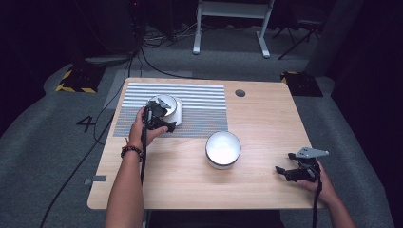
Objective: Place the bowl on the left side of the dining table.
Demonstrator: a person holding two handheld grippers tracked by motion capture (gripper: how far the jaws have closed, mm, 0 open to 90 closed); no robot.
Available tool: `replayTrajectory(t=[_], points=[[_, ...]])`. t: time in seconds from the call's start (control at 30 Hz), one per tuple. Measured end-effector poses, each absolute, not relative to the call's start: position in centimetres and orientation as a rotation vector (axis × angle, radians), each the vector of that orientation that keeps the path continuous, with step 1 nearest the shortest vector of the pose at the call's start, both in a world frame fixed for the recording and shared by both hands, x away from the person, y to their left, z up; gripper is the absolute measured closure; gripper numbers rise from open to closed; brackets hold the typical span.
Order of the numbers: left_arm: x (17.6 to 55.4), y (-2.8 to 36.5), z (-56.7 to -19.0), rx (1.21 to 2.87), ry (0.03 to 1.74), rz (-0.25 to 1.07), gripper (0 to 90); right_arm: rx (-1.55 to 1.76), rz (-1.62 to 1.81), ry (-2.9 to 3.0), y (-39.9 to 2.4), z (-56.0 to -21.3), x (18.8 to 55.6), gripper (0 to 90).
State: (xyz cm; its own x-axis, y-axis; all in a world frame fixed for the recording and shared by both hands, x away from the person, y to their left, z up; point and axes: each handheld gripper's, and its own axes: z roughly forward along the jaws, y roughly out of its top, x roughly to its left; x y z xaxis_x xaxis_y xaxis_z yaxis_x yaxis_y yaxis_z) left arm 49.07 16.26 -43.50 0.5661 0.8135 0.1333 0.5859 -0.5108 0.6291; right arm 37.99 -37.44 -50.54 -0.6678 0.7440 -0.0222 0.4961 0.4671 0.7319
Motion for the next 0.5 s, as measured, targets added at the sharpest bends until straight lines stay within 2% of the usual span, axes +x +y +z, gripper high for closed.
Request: replayTrajectory(t=[0.23,0.5], points=[[48.5,16.0,-43.1,2.273,1.095,0.558,16.3,1.050,1.023,2.381,-37.4,-50.5,38.0,12.1],[47.4,15.5,-43.4,2.311,1.058,0.602,16.6,1.050,1.023,2.381,-37.4,-50.5,38.0,12.1]])
